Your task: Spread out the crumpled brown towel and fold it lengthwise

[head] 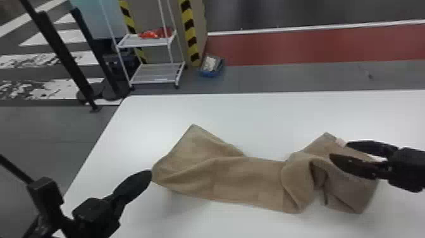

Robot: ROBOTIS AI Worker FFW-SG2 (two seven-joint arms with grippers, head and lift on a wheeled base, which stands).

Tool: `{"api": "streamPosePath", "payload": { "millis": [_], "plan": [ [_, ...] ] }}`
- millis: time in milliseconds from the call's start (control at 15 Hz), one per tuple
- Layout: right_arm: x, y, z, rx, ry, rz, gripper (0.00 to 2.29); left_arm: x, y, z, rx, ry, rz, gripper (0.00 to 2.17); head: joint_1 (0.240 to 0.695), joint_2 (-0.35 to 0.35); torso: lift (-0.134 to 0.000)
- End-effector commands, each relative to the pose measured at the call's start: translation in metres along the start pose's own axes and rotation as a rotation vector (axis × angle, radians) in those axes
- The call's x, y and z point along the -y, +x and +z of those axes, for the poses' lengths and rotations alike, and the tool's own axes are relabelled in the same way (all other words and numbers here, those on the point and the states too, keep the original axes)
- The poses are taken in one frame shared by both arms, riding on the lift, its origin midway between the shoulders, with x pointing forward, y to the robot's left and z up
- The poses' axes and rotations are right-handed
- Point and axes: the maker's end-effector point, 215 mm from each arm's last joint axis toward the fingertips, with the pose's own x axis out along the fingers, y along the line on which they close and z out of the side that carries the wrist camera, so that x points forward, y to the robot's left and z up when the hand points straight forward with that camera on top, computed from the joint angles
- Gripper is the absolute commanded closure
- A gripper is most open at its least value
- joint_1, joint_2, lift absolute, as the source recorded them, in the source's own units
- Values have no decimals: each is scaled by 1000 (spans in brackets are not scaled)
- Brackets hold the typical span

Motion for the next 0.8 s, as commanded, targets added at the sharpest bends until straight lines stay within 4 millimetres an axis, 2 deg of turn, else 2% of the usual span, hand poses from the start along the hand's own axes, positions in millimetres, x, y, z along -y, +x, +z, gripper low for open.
{"api": "streamPosePath", "payload": {
  "millis": [0, 133, 467, 733],
  "plan": [
    [16, 0, 10, 25, 10, -66, 140, 1, 1, -1, 1, -4, -1, 1376, 695, 157, -124],
    [38, 1, 19, 30, 35, -142, 147, 2, 0, 0, 2, -3, -4, 1376, 695, 134, -124],
    [89, 36, -17, -104, 127, -255, 211, 2, 0, -1, -1, -4, -2, 1376, 695, 97, -124],
    [107, 53, -30, -153, 114, -285, 215, 2, 0, -1, -1, -4, -2, 1376, 695, 93, -124]
  ]
}}
